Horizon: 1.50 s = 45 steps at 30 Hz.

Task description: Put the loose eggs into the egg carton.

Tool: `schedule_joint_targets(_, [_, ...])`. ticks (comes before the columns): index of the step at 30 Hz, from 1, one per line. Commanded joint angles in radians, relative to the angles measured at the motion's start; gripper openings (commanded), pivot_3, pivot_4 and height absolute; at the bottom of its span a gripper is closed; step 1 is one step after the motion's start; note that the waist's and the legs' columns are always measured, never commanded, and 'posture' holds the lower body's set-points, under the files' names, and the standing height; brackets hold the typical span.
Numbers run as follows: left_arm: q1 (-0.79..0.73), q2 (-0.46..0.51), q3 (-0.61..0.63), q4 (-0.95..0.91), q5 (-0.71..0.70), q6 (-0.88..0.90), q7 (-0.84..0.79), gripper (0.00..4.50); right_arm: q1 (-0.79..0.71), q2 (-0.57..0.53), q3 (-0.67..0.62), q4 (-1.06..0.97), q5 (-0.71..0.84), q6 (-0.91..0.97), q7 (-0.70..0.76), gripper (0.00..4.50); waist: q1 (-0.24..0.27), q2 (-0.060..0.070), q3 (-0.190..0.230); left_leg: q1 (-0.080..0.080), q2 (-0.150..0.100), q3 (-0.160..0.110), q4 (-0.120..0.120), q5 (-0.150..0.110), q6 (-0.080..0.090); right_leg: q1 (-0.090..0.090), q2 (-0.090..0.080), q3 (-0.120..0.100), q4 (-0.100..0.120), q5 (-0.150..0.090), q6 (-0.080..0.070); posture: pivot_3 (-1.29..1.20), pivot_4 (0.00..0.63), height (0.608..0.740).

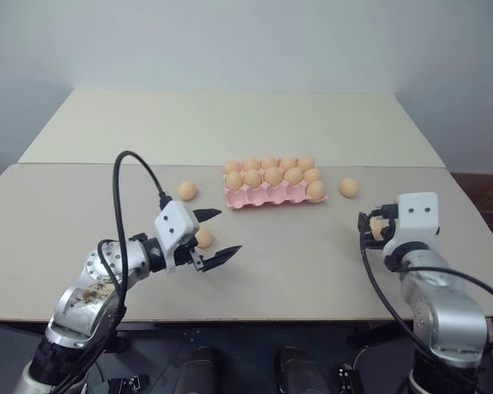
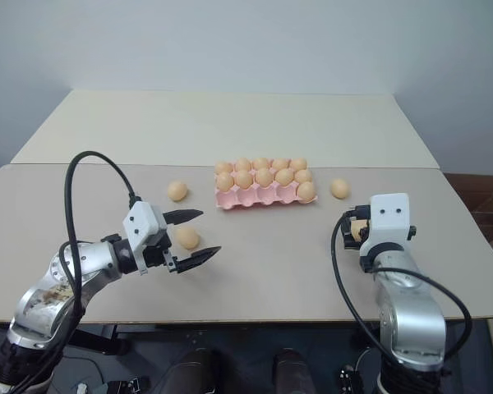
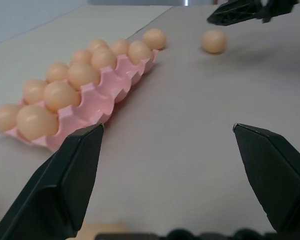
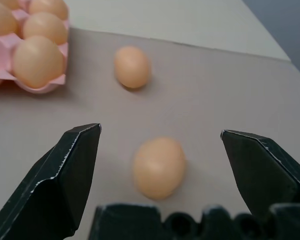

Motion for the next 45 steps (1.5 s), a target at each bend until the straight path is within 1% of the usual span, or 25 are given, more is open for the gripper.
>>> schedule_joint_targets(1, [-0.037, 0.000, -0.039, -0.004, 0.023, -0.012, -0.023, 4.49, -0.073, 0.000, -0.063, 0.043, 0.031, 0.097, 0.003, 4.50, 0.000, 0.000, 0.000, 0.000, 0.000, 0.000, 0.000, 0.000, 0.000, 0.000, 0.000, 0.000, 0.000, 0.000, 0.000, 0.00, 0.150, 0.740])
schedule_joint_targets(7, [-0.074, -0.032, -0.077, 0.005, 0.048, -0.019, -0.021, 4.49, -0.145, -0.007, -0.093, 0.156, 0.036, 0.147, -0.005, 4.50, 0.000, 0.000, 0.000, -0.001, 0.000, 0.000, 0.000, 0.000, 0.000, 0.000, 0.000, 0.000, 0.000, 0.000, 0.001, 0.00, 0.150, 0.740])
schedule_joint_targets(18, [-0.049, -0.026, -0.073, 0.000, 0.064, -0.027, -0.026, 4.49, -0.180, 0.000, -0.127, 0.289, 0.050, 0.122, -0.003, 4.50, 0.000, 0.000, 0.000, -0.001, 0.000, 0.000, 0.000, 0.000, 0.000, 0.000, 0.000, 0.000, 0.000, 0.000, 0.001, 0.00, 0.150, 0.740])
schedule_joint_targets(21, [-0.044, -0.028, -0.070, 0.000, 0.065, -0.027, -0.024, 4.50, -0.184, 0.000, -0.129, 0.305, 0.055, 0.100, -0.005, 3.87, 0.000, 0.000, 0.000, -0.001, 0.000, 0.000, 0.000, 0.000, 0.000, 0.000, 0.000, 0.000, 0.000, 0.000, 0.001, 0.00, 0.150, 0.740])
schedule_joint_targets(26, [-0.033, -0.028, -0.065, 0.001, 0.066, -0.029, -0.020, 4.50, -0.193, -0.001, -0.126, 0.326, 0.066, 0.070, -0.001, 2.14, -0.001, 0.000, 0.000, -0.001, 0.000, 0.000, 0.000, 0.000, 0.000, 0.000, 0.000, 0.000, 0.000, 0.000, 0.001, 0.00, 0.150, 0.740])
schedule_joint_targets(27, [-0.031, -0.027, -0.062, 0.000, 0.067, -0.029, -0.018, 4.50, -0.194, -0.002, -0.125, 0.326, 0.070, 0.071, 0.002, 1.90, -0.001, 0.000, 0.000, -0.001, 0.000, 0.000, 0.000, 0.000, 0.000, 0.000, 0.000, 0.000, 0.000, 0.000, 0.001, 0.00, 0.150, 0.740])
schedule_joint_targets(28, [-0.026, -0.029, -0.056, -0.001, 0.064, -0.027, -0.013, 4.50, -0.191, -0.005, -0.120, 0.322, 0.074, 0.067, 0.008, 1.76, -0.001, 0.000, 0.000, -0.001, 0.000, 0.000, 0.000, 0.000, 0.000, 0.000, 0.000, 0.000, 0.000, 0.000, 0.001, 0.00, 0.150, 0.740])
schedule_joint_targets(30, [-0.008, -0.035, -0.031, -0.012, 0.052, -0.014, 0.006, 4.50, -0.177, -0.020, -0.103, 0.296, 0.085, 0.065, 0.029, 1.63, -0.001, 0.000, 0.000, -0.001, 0.000, 0.000, 0.000, 0.000, 0.000, 0.000, 0.000, 0.000, 0.000, 0.000, 0.001, 0.00, 0.150, 0.740])
schedule_joint_targets(34, [0.057, -0.035, 0.049, -0.062, 0.006, 0.040, 0.048, 4.50, -0.154, -0.056, -0.055, 0.161, 0.137, 0.079, 0.104, 1.63, -0.002, 0.001, 0.001, -0.001, 0.000, 0.000, 0.000, 0.000, 0.000, -0.001, 0.000, 0.000, 0.000, 0.000, 0.001, 0.00, 0.150, 0.740])
schedule_joint_targets(37, [0.109, -0.018, 0.096, -0.121, -0.011, 0.097, 0.081, 4.50, -0.161, -0.075, 0.006, 0.041, 0.192, 0.091, 0.162, 1.63, -0.007, 0.002, 0.001, -0.001, 0.000, -0.001, -0.001, 0.000, 0.000, -0.001, 0.000, 0.001, 0.000, 0.000, 0.001, 0.00, 0.150, 0.740])
schedule_joint_targets(39, [0.126, -0.016, 0.113, -0.152, -0.012, 0.138, 0.114, 4.50, -0.176, -0.079, 0.064, -0.002, 0.207, 0.076, 0.181, 1.62, -0.005, 0.002, 0.001, 0.000, 0.001, -0.001, -0.001, 0.000, 0.000, -0.001, 0.001, 0.000, 0.000, 0.000, 0.001, 0.00, 0.150, 0.740])
schedule_joint_targets(42, [0.132, -0.026, 0.130, -0.184, -0.017, 0.178, 0.158, 4.50, -0.198, -0.088, 0.153, -0.019, 0.209, 0.037, 0.205, 1.59, -0.004, 0.002, 0.001, 0.000, 0.000, -0.001, -0.001, 0.000, 0.000, -0.001, 0.000, 0.000, 0.000, 0.000, 0.002, 0.00, 0.150, 0.740])
schedule_joint_targets(45, [0.128, -0.029, 0.132, -0.195, -0.008, 0.208, 0.193, 4.50, -0.219, -0.092, 0.227, 0.029, 0.196, -0.016, 0.226, 1.58, 0.000, 0.002, 0.001, 0.000, 0.000, -0.001, -0.001, 0.000, 0.000, 0.000, 0.000, 0.000, -0.001, 0.000, 0.002, 0.00, 0.150, 0.740])
